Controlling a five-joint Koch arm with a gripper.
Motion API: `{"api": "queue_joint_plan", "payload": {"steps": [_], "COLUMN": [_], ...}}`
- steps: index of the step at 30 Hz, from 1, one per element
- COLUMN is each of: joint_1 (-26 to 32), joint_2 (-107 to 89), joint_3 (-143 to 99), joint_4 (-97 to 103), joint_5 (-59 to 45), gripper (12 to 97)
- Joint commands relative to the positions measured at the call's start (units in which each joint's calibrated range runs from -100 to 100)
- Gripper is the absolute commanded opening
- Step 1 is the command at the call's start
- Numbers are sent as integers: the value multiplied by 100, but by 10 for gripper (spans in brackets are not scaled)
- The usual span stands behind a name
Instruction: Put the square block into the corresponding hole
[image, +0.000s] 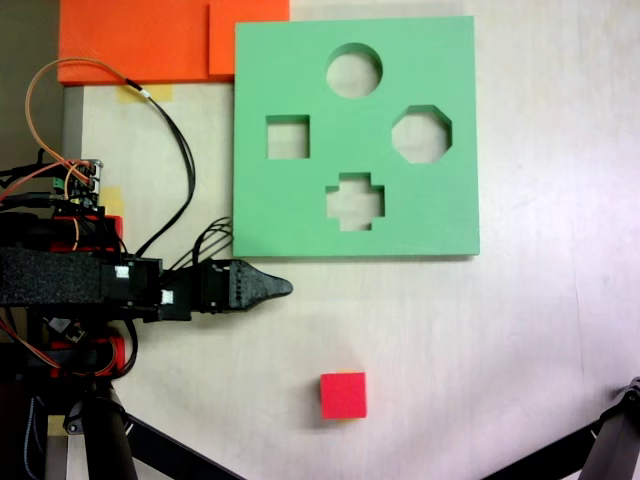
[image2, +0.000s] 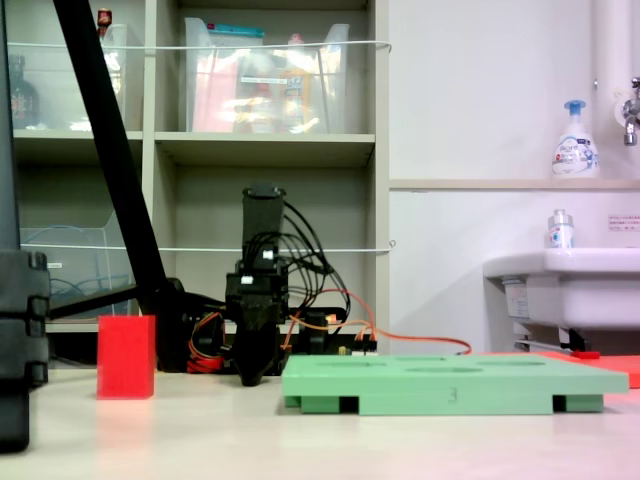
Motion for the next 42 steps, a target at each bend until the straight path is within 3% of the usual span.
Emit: {"api": "queue_joint_plan", "payload": {"steps": [1,28,34,38,42], "joint_1": [24,83,-132,-288,-728], "joint_2": [-41,-41,-41,-41,-41], "joint_3": [-167,-167,-167,-167,-167], "joint_4": [-424,-433,-414,-356,-453], "joint_5": [-20,34,674,2232,2862], "gripper": [494,485,483,494,426]}}
